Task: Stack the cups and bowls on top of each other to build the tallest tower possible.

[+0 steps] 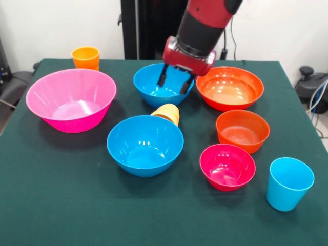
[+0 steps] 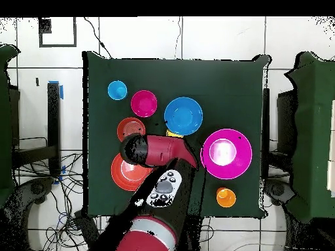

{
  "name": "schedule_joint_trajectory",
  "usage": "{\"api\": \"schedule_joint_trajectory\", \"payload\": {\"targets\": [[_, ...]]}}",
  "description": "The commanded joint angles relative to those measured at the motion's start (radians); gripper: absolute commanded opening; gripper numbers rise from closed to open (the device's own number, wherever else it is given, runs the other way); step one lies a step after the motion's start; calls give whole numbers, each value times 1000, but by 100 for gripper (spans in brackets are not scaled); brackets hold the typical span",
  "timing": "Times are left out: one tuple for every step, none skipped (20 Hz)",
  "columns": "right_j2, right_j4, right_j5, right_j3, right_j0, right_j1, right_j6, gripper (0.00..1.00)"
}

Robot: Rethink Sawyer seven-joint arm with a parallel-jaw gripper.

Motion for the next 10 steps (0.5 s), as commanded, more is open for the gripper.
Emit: {"api": "schedule_joint_trajectory", "payload": {"targets": [[-10,-13,218,-132,118,-5,171,100],[-21,-14,230,-135,128,-9,174,100],[-32,-15,242,-137,137,-13,176,100],[-27,-11,243,-117,134,-32,168,100],[-21,-6,244,-97,131,-50,160,100],[-11,-2,240,-67,123,-78,144,100],[-3,-2,224,-31,112,-110,124,100],[7,-2,214,12,97,-152,99,100],[17,-2,203,55,82,-194,74,100],[25,6,205,116,68,-251,54,100]]}}
